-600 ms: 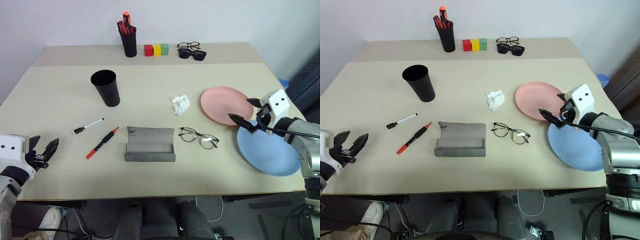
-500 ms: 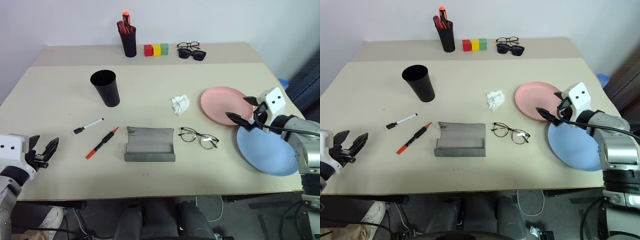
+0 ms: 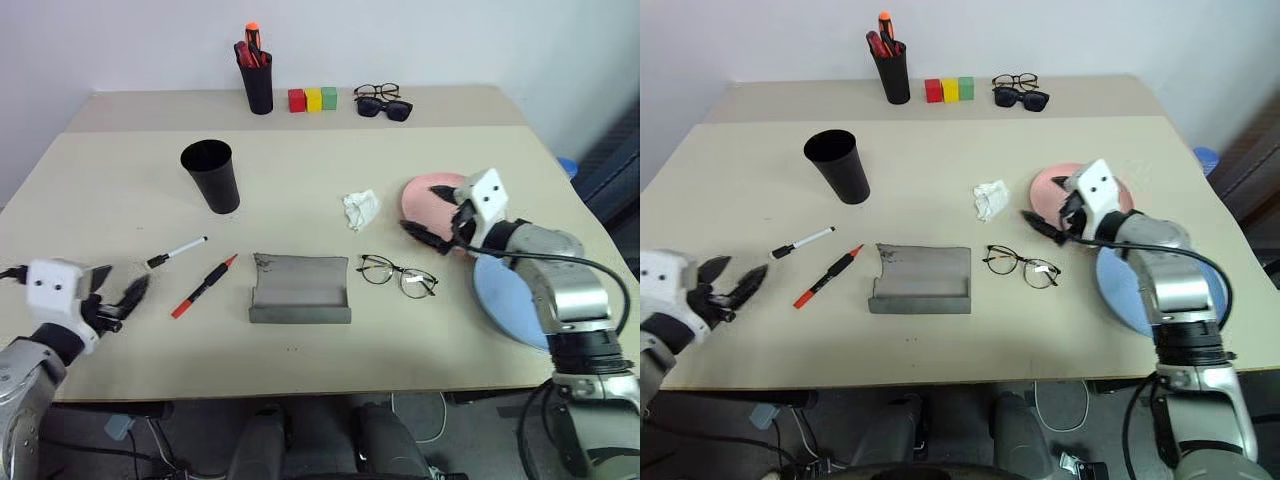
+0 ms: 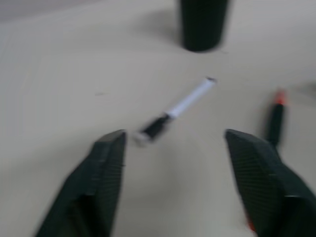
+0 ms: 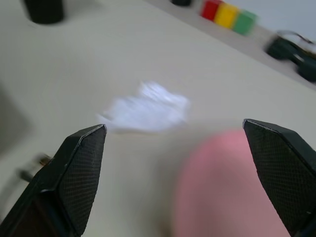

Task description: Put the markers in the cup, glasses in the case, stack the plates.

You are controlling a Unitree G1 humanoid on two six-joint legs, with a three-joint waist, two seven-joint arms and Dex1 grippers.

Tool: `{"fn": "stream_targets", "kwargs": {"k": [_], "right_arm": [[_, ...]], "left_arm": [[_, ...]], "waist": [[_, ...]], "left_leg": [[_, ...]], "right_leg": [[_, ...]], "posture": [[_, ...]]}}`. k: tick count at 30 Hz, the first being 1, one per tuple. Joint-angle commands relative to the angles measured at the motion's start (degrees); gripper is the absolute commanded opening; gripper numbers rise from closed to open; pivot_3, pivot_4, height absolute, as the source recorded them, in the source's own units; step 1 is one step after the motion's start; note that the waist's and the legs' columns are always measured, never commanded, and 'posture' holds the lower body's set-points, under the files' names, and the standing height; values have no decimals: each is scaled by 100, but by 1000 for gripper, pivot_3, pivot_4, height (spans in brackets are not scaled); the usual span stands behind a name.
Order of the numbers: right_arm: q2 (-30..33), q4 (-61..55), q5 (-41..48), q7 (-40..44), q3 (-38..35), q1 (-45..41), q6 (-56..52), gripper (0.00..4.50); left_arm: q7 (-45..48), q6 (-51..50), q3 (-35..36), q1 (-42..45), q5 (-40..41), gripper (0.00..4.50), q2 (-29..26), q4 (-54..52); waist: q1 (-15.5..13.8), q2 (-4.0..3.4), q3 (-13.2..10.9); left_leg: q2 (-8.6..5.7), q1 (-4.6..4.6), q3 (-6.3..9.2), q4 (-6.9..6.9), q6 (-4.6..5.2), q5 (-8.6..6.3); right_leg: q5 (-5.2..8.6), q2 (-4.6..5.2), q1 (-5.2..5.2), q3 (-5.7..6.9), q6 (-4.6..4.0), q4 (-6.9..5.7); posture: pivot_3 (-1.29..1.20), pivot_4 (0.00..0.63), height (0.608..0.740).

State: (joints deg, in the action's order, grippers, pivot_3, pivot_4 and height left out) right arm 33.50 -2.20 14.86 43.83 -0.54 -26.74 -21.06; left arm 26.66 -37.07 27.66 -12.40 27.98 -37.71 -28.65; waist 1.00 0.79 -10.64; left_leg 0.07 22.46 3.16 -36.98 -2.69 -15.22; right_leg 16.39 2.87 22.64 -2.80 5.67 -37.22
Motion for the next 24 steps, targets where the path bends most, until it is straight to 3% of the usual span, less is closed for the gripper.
{"fn": "stream_targets", "kwargs": {"k": [1, 6, 15, 18, 24], "right_arm": [[-240, -801, -76, -54, 501, 47, -129, 4500], [-659, -1553, -322, -122, 1350, 254, -144, 4500], [-1157, -2158, -313, -535, 1627, 380, -593, 4500], [-1180, -2241, -290, -553, 1607, 429, -647, 4500], [-1231, -2240, -300, -614, 1613, 455, -671, 4500]], "left_arm": [[-339, -639, -445, 569, -169, 4454, -262, -125], [-378, -1607, -1228, 1810, -186, 4454, -533, 345], [-360, -3685, -2194, 3177, 22, 4454, -474, 920], [-311, -3825, -2394, 3241, -34, 3610, -527, 938], [-254, -3743, -2419, 3218, -173, 697, -631, 1022]], "waist": [[-17, 0, 0], [-11, 1, -1], [16, 3, -1], [7, 3, -1], [3, 2, -1]], "left_leg": [[0, 0, 2, -1, 0, 0], [-12, 1, 15, -2, -1, 0], [-18, 4, 18, -2, -3, 1], [-17, 3, 20, -2, -4, 3], [-18, 3, 19, -2, -7, 4]], "right_leg": [[0, -1, -1, 1, 1, -1], [-1, -7, 0, 13, 2, -5], [-3, -12, 9, 12, 6, -14], [-2, -12, 9, 12, 5, -16], [-2, -9, 8, 12, 5, -16]], "posture": [[0, 150, 740], [0, 150, 740], [0, 150, 740], [0, 150, 740], [0, 150, 740]]}}
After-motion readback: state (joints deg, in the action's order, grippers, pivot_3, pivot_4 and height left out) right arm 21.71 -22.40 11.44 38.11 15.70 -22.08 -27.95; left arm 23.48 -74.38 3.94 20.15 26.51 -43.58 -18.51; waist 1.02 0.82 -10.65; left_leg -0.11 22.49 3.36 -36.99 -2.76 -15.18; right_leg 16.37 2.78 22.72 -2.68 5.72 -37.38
